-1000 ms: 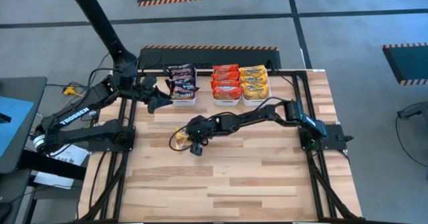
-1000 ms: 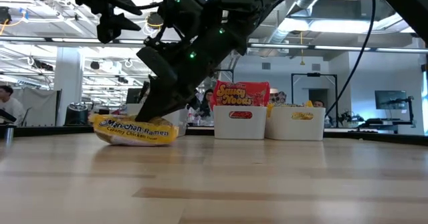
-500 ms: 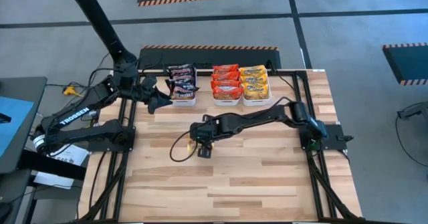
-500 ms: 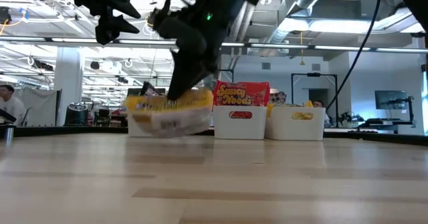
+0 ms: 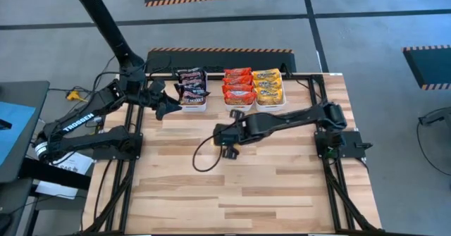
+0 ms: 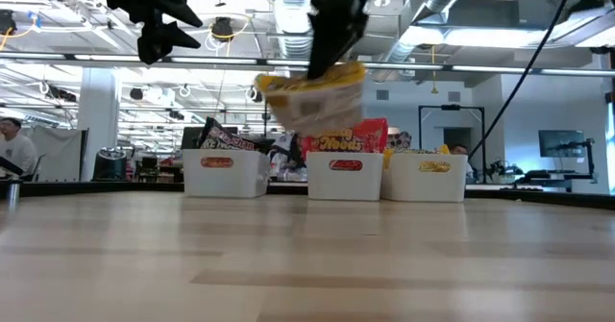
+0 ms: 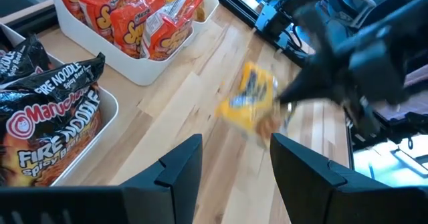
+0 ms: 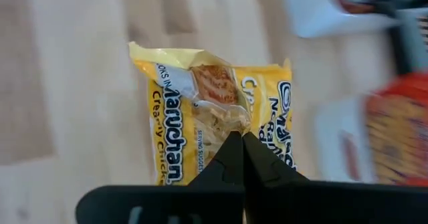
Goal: Sort Maruchan noodles
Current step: Put the yellow noodle pack into the right white bin
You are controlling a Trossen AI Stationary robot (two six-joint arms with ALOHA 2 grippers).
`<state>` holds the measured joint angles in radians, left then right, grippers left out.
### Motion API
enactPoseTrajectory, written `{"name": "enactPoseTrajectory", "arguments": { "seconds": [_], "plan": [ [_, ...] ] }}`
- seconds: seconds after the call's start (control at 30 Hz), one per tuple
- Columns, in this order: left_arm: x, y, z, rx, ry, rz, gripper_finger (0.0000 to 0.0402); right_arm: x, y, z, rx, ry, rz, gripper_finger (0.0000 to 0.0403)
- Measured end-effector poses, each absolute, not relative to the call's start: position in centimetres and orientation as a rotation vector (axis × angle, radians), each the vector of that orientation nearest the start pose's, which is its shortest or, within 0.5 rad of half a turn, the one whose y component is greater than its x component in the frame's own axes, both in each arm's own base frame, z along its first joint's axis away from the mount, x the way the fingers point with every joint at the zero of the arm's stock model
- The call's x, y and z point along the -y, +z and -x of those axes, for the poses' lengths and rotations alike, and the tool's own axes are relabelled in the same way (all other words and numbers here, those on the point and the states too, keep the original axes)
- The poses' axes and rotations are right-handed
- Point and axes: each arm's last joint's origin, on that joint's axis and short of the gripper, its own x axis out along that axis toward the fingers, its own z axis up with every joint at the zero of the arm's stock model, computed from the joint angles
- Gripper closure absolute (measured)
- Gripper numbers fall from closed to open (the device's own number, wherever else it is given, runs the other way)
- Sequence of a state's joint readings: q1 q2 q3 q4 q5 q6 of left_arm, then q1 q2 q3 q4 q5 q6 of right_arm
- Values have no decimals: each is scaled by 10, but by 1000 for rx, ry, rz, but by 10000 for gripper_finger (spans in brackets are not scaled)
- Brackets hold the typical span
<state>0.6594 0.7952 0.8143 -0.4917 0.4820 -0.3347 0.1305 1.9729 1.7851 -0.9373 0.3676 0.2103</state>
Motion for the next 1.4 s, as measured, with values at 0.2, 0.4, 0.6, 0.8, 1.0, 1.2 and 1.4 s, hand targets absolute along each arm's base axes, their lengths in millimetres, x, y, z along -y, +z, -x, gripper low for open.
{"name": "enactPoseTrajectory", "arguments": {
  "seconds": [0.2, 0.4, 0.6, 0.8, 1.0, 1.2, 1.4],
  "plan": [
    [-89, 314, -136, -367, 241, 585, 237, -27, 309, -382, -1080, -450, 157, 399],
    [-90, 314, -136, -363, 268, 580, 237, -4, 327, -342, -1153, -568, 217, 399],
    [-91, 314, -136, -359, 323, 580, 237, 20, 328, -301, -1165, -656, 223, 399],
    [-92, 315, -136, -345, 347, 581, 237, 43, 297, -263, -1183, -659, 286, 399],
    [-94, 316, -137, -320, 400, 571, 237, 68, 274, -243, -1208, -577, 342, 399],
    [-96, 316, -136, -312, 461, 574, 237, 99, 255, -239, -1251, -538, 401, 399],
    [-97, 316, -135, -304, 517, 579, 237, 126, 239, -241, -1294, -477, 398, 399]
  ]
}}
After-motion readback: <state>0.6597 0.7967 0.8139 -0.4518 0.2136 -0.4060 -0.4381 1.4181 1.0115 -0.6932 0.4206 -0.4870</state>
